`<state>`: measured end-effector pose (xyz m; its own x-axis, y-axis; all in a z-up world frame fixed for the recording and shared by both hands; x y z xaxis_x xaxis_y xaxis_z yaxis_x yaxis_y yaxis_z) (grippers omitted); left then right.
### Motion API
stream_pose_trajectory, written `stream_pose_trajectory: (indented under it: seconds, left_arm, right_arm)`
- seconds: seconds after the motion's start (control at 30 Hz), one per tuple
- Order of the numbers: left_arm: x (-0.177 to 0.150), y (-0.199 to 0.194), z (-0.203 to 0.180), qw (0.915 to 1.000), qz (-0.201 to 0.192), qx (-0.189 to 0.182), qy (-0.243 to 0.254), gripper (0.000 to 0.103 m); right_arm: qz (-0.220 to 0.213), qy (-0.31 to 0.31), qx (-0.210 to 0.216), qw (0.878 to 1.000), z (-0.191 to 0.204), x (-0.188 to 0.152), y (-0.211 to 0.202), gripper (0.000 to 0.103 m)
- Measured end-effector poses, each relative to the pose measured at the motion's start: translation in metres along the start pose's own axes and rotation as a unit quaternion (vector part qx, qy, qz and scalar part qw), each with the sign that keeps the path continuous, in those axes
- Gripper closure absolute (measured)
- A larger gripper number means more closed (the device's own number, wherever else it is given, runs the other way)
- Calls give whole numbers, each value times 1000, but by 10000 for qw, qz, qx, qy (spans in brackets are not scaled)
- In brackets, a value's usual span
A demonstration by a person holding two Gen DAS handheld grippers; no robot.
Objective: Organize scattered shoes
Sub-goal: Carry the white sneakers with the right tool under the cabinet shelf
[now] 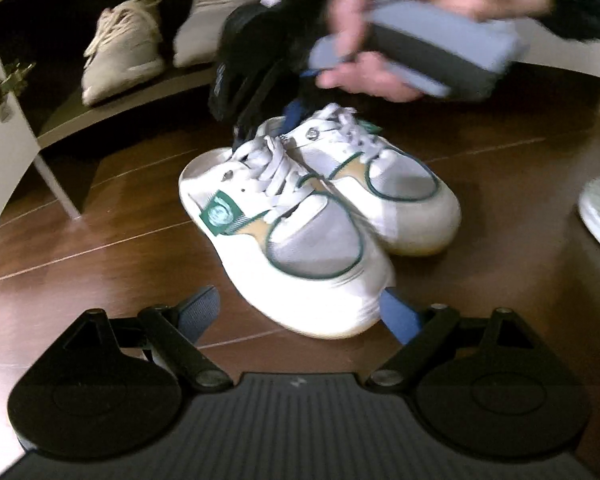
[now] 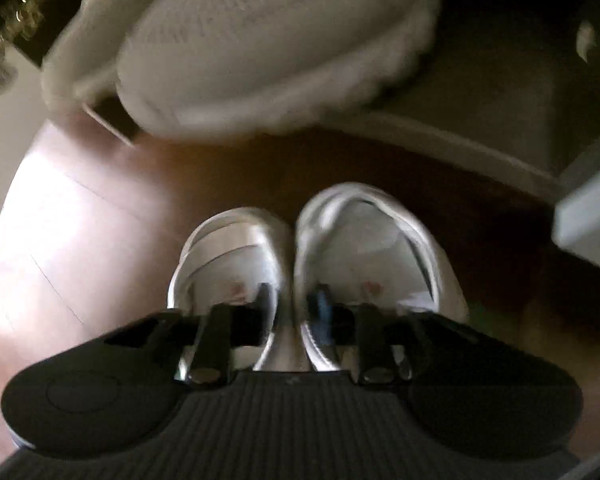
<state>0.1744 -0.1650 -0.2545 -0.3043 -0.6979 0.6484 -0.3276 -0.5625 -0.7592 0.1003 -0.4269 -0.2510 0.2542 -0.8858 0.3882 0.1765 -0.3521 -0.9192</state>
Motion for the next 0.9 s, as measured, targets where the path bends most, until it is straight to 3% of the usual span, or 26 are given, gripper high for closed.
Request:
stream_pose_trajectory:
  seconds: [0.07, 0.13, 0.2, 0.3, 0.37, 0.47, 0.5, 0.63, 0.9]
  left_arm:
    - [4, 5, 4, 9999, -16, 24, -124, 14]
    - [6, 11, 4, 9997, -24, 6, -226, 14]
    - [8, 19, 0, 9997, 29, -56, -239, 14]
    - [4, 31, -11, 9996, 144, -217, -134, 14]
    - [0, 41, -24, 9990, 323, -216, 205, 12]
    - [-3, 50, -25, 9962, 499, 153, 701, 8]
    - [-3, 52, -21, 9965, 540, 98, 627, 8]
    - [0, 56, -9, 9955, 618, 10, 714, 7]
    - [24, 68, 48, 9896, 612, 318, 1261, 7]
  right_arm:
    - [-602, -688, -74, 9958, -3, -6, -23, 52]
    - [-1159, -1367, -418, 9829, -14, -16, -43, 32]
    - [-1412, -2155, -627, 9642, -26, -41, -57, 31]
    - [-894, -3023, -364, 9483, -35, -96, -57, 31]
    - [-633, -3332, -439, 9397, -43, -122, -48, 31]
    - [-885, -3491, -331, 9323, -38, -141, -40, 37]
    - [-1018, -3607, -243, 9268, -29, -139, -37, 34]
    - [-1051, -3219, -365, 9402, -10, -111, -27, 37]
    - [-1224, -2241, -644, 9647, 17, -52, -2, 37]
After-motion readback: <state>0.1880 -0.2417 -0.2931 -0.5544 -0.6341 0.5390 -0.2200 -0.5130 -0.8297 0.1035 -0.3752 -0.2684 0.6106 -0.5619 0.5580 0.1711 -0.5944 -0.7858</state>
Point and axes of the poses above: each gripper's, at about its wrist camera, not at the fingertips, and y roughly the way its jaws point, z to its left, x to its top, the point moved 9 cm from there along y, roughly the way its jaws point, and after that the axes turned 11 degrees about -x, right-handed, at the moved point
